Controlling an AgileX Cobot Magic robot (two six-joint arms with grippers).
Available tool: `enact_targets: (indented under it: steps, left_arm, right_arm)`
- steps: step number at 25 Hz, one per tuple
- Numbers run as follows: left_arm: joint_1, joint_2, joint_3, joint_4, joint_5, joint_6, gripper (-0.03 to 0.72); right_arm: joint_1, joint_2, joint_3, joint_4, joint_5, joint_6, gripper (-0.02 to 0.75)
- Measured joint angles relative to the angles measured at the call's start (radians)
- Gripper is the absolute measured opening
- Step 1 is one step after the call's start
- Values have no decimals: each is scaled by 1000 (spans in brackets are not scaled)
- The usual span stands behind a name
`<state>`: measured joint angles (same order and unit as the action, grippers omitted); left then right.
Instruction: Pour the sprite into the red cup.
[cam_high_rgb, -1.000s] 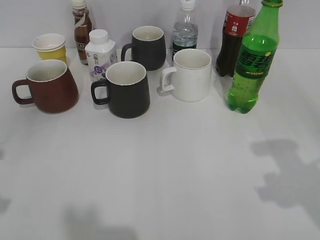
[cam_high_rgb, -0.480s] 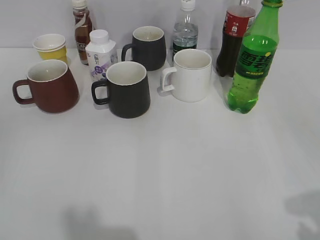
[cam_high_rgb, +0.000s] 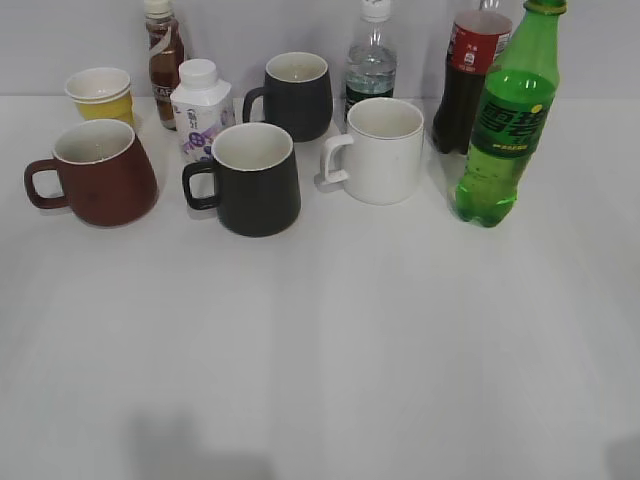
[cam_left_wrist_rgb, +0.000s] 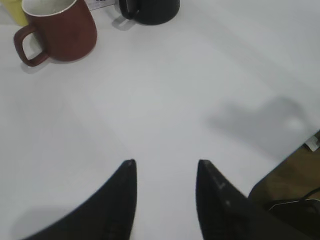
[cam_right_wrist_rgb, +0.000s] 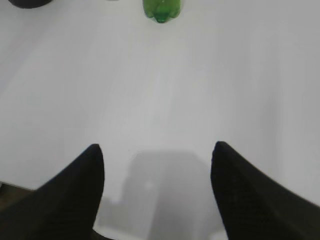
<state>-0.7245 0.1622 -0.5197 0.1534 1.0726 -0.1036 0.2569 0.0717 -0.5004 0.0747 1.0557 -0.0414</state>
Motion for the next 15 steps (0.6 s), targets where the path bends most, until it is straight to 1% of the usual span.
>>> enact_targets:
  steps: [5, 15]
  left_arm:
    - [0, 0, 0, -1, 0, 3, 307]
    - [0, 0, 0, -2, -2, 4, 274]
  right_arm:
    - [0, -2, 1, -1, -5, 0, 501]
    - [0, -2, 1, -2, -10, 0, 501]
